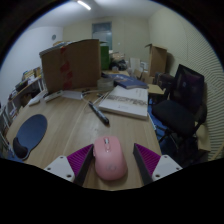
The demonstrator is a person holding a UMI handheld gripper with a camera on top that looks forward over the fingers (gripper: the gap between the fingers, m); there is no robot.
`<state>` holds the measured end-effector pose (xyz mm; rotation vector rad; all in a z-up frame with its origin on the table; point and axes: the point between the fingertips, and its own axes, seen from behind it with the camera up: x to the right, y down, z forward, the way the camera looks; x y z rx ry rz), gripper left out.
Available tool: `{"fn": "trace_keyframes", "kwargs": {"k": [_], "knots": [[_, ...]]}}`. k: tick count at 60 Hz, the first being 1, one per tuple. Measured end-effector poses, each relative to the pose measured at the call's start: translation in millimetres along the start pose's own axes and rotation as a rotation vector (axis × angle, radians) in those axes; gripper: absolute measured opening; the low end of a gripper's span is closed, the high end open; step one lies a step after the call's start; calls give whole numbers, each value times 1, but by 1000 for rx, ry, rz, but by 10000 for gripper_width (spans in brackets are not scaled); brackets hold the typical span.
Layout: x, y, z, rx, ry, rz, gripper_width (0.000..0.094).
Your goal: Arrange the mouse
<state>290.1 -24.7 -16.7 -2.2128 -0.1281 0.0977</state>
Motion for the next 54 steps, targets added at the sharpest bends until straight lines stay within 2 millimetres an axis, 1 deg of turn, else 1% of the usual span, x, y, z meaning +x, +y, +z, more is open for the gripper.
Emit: {"fn": "trace_keyframes", "kwargs": {"k": [3, 4, 6, 7, 8, 11, 12, 17, 21, 25, 28, 31, 32, 33, 36, 39, 41, 42, 43, 44, 46, 47, 49, 52, 54], "knots": [[4, -6, 7, 18, 15, 13, 794], [6, -8, 9, 23, 20, 15, 811], [8, -10, 12, 31, 31, 22, 734], [10, -12, 14, 35, 41, 28, 710], [12, -12, 15, 39, 51, 35, 706], [18, -14, 16, 55, 88, 59, 587], [19, -14, 16, 61, 97, 72, 522], [22, -13, 16, 59, 127, 123, 462], [24, -12, 16, 6, 135, 157, 413], [23, -16, 14, -34, 113, 226, 364], [27, -35, 4, -6, 126, 241, 356], [36, -69, -16, 63, 169, 225, 363], [35, -82, -23, 85, 173, 222, 329], [32, -95, -30, 108, 174, 222, 330], [11, -138, -52, 184, 149, 204, 327], [-19, -182, -70, 263, 132, 164, 327], [-45, -203, -79, 300, 120, 141, 330], [-59, -212, -79, 317, 110, 135, 327], [-77, -223, -81, 331, 98, 134, 326], [-94, -229, -82, 344, 83, 132, 326], [-131, -236, -82, 353, 49, 124, 327], [-150, -237, -80, 351, 35, 116, 327], [-182, -230, -74, 342, 20, 99, 326], [-227, -214, -61, 312, 11, 86, 326], [-252, -194, -45, 277, 7, 88, 323]]}}
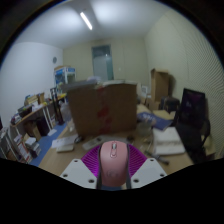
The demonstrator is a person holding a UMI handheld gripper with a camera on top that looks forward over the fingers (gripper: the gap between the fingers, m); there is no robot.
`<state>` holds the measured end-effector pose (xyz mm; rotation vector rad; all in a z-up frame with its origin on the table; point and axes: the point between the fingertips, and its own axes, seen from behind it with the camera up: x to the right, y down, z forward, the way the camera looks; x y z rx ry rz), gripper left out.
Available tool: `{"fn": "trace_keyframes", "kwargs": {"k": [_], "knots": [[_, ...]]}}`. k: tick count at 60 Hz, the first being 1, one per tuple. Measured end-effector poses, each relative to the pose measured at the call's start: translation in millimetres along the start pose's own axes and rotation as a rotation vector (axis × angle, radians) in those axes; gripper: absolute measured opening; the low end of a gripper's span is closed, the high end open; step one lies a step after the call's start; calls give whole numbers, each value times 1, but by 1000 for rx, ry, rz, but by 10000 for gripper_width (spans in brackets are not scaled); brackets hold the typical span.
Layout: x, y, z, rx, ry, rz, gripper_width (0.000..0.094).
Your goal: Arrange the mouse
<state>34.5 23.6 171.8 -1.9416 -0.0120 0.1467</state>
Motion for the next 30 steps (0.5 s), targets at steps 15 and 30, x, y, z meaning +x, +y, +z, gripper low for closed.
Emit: {"fn": "trace_keyframes", "kwargs": {"k": [15, 30], "knots": [[-75, 168, 35, -267, 57, -39, 325], [-69, 190, 42, -309, 119, -86, 569]]}}
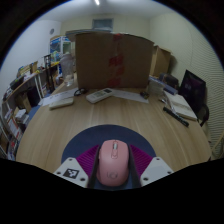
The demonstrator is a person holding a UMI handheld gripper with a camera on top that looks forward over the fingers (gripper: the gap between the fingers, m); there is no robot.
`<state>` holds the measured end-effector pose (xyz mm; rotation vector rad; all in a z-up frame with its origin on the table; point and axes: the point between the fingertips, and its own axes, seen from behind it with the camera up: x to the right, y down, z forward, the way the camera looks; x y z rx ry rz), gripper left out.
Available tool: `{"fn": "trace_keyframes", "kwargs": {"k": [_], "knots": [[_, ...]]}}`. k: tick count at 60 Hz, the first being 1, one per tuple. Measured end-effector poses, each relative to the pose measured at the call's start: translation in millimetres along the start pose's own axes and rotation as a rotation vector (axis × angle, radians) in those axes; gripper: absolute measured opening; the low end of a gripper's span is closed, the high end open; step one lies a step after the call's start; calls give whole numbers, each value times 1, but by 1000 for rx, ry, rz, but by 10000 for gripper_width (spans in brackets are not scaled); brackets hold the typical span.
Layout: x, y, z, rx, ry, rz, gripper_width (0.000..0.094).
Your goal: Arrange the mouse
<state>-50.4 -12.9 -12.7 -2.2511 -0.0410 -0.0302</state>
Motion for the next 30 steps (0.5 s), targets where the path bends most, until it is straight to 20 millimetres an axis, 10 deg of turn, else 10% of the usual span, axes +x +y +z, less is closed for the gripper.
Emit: {"fn": "trace_keyframes", "kwargs": {"k": [6, 20, 30], "knots": [[-9, 3, -12, -55, -68, 51, 804], [25, -10, -115, -22, -82, 101, 805], [79, 25, -199, -51, -34, 166, 815]]}}
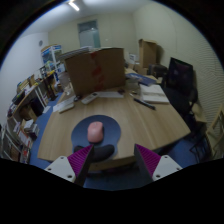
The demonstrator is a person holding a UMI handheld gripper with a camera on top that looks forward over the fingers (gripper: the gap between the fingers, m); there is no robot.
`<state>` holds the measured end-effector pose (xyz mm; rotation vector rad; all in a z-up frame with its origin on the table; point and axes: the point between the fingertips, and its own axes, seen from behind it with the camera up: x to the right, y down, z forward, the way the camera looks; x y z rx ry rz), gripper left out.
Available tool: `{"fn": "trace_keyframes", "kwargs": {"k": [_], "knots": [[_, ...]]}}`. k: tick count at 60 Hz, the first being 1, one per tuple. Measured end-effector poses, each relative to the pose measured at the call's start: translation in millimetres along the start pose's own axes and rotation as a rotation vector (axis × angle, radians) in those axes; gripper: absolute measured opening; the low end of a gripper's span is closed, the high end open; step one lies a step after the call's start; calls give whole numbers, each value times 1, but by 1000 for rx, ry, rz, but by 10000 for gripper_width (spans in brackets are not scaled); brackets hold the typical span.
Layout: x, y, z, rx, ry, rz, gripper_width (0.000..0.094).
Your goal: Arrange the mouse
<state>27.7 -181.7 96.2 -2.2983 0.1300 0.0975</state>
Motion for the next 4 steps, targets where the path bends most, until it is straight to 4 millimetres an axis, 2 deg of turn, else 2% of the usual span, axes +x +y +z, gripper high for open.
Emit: {"fn": "trace_keyframes", "kwargs": {"k": [4], "knots": [[29, 15, -27, -17, 31, 32, 815]]}}
